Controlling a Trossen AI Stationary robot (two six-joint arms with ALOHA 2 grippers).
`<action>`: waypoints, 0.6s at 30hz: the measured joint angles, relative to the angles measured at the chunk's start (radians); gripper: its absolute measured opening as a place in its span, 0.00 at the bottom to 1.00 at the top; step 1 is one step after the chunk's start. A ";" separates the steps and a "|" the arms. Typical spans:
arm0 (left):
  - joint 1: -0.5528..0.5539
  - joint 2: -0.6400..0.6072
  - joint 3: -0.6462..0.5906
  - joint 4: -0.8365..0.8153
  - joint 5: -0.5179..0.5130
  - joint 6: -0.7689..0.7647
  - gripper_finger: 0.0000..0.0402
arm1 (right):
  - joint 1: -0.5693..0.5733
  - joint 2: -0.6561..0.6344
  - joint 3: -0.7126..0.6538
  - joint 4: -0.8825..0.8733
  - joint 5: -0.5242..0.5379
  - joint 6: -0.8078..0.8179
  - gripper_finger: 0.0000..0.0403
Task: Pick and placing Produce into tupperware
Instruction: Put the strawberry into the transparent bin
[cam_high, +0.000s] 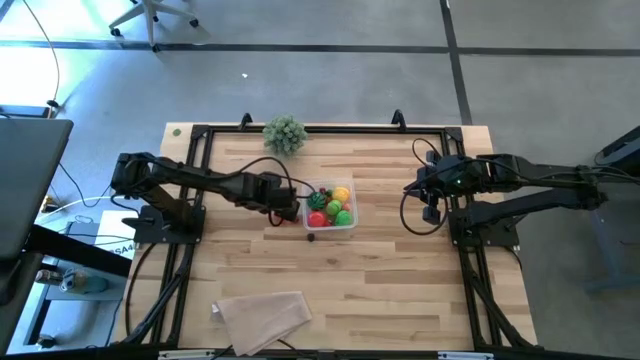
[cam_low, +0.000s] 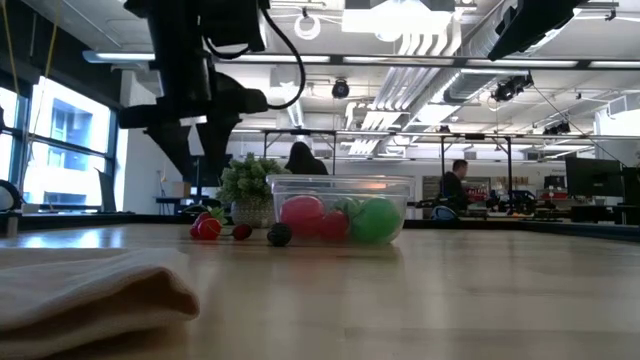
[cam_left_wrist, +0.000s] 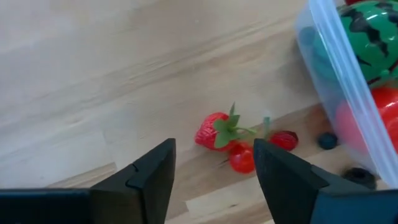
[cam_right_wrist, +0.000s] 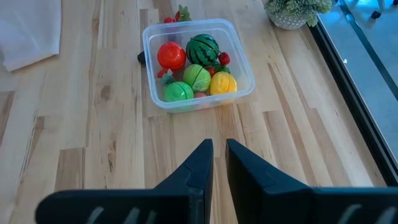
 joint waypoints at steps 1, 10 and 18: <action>0.000 0.000 -0.007 0.011 -0.005 0.000 0.51 | 0.000 0.000 0.000 0.000 0.000 0.000 0.09; 0.000 0.000 -0.108 0.186 -0.014 0.001 0.52 | 0.000 0.000 0.000 0.000 0.000 0.000 0.09; 0.000 0.013 -0.125 0.205 -0.014 0.003 0.53 | 0.000 0.000 0.000 0.000 0.000 0.000 0.09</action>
